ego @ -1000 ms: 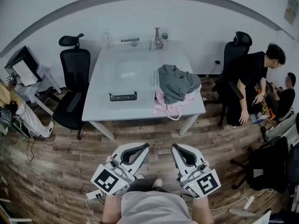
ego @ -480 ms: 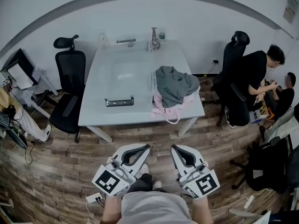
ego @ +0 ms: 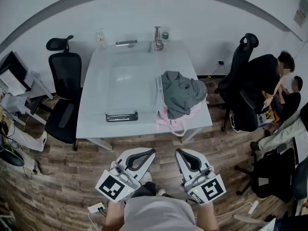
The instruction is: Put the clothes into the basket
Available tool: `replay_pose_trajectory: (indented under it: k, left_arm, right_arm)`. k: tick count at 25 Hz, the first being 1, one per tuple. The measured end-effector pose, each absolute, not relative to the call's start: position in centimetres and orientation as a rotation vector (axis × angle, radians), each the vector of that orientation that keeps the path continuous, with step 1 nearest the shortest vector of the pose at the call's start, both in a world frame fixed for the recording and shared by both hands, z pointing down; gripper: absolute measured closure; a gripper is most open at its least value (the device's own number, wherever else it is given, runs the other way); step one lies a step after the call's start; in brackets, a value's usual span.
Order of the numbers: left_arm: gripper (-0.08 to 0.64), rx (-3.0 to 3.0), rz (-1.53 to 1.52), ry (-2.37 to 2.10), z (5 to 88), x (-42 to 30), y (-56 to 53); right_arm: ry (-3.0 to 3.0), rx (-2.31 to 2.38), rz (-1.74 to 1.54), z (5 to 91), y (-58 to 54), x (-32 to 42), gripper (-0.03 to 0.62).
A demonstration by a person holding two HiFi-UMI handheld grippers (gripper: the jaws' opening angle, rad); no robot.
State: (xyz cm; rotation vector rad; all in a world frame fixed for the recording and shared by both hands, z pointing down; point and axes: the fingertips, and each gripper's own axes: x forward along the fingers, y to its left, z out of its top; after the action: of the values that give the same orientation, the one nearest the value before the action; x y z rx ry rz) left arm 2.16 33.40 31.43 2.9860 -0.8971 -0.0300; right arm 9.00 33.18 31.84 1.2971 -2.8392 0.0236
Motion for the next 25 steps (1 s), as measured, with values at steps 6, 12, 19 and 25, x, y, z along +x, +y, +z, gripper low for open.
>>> replay_pose_trajectory:
  k: [6, 12, 19, 25]
  left_arm:
    - [0.555, 3.008, -0.016, -0.859, 31.5, 1.0, 29.7]
    - [0.555, 3.011, -0.027, -0.821, 31.2, 0.1, 26.9]
    - [0.555, 3.014, -0.012, -0.789, 31.6, 1.1, 23.9]
    - [0.555, 3.021, 0.001, -0.797, 32.1, 3.5, 20.4]
  right_arm:
    - [-2.826, 1.323, 0.024, 31.8, 29.3, 7.6, 0.588]
    - [-2.798, 1.354, -0.002, 31.5, 26.6, 6.6, 0.588]
    - [-2.768, 1.386, -0.01, 31.7, 23.9, 7.8, 0.588]
    - [-2.791, 1.348, -0.013, 32.1, 20.3, 9.6, 0.588]
